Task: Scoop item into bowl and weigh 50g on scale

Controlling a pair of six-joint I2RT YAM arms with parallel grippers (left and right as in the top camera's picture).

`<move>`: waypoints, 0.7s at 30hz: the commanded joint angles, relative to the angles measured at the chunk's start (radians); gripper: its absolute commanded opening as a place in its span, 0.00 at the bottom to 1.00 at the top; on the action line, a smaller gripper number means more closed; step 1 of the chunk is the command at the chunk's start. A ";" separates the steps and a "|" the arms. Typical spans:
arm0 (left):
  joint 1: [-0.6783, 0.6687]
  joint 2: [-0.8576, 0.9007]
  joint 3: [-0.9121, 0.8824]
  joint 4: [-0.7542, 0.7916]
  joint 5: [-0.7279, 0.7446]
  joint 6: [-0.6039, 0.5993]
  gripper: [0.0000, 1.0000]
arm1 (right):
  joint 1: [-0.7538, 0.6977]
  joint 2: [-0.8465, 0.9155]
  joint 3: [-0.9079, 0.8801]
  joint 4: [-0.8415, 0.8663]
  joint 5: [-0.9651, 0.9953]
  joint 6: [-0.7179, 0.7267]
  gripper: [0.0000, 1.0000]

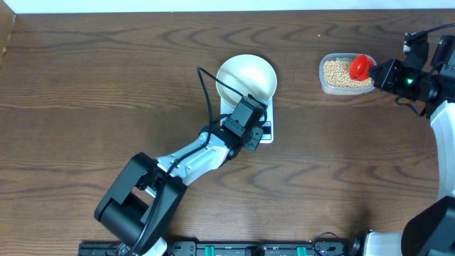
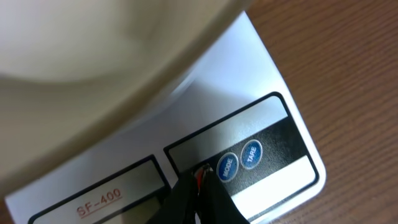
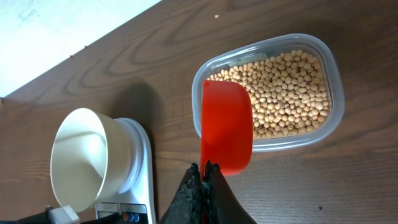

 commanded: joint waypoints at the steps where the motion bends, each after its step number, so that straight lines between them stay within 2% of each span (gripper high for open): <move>1: 0.000 0.049 0.002 0.007 -0.003 0.018 0.07 | -0.004 -0.006 0.019 -0.004 -0.003 -0.011 0.01; 10: 0.008 0.087 0.002 0.010 -0.006 0.025 0.07 | -0.004 -0.006 0.019 -0.010 -0.003 -0.011 0.01; 21: 0.008 -0.050 0.002 -0.001 -0.037 0.025 0.07 | -0.004 -0.006 0.019 -0.010 -0.003 -0.012 0.01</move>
